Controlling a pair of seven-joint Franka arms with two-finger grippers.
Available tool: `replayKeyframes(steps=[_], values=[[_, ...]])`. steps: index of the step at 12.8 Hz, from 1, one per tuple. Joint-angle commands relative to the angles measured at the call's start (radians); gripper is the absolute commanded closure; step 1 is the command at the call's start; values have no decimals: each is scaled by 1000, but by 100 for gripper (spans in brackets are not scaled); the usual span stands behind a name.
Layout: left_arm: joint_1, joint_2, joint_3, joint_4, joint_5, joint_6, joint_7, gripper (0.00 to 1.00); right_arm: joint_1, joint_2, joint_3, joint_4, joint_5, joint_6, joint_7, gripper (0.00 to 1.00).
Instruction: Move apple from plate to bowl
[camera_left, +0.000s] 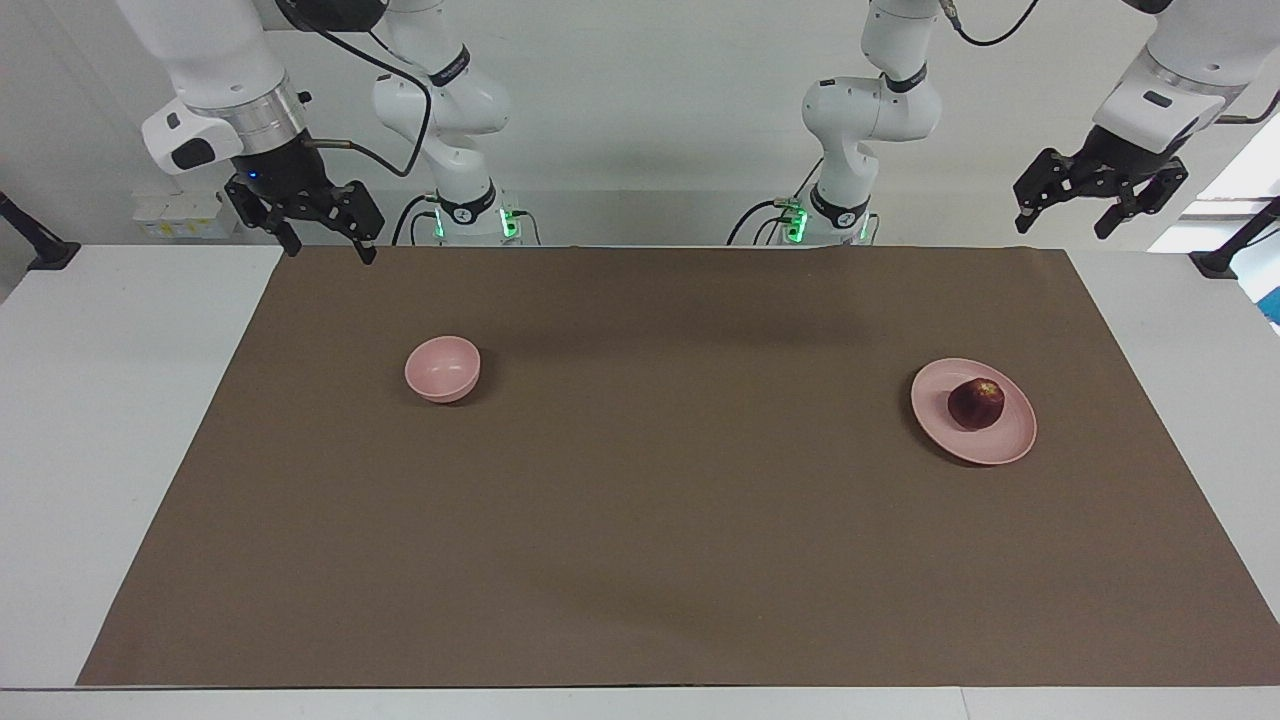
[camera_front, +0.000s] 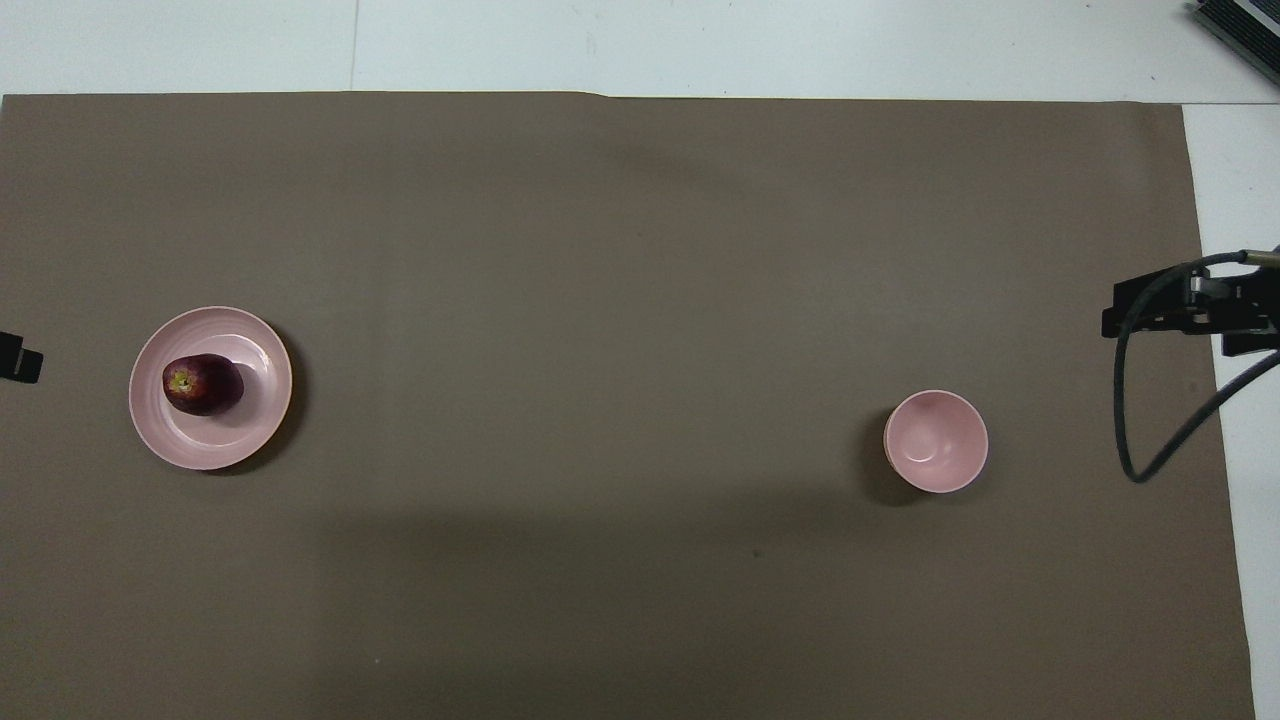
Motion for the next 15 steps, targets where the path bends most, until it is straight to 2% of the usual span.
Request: replayKeyframes(steps=[1,9,12,15], values=[[4,-14,2,-6,-13,-9,-6,0,-8,5,2,13,18,-12,-25,0],[-5,-14,1,-5,-10,-19,-19,0,-8,3,2,13,16,-21,-25,0],[-8,-23,-1,-31,-14,39,-12,0,-5,0,3,4,16,-18,-36,0],[1,-57,1,-112,-16,142,-1,0,10,-24,19,-31,12,-10,-34,0]])
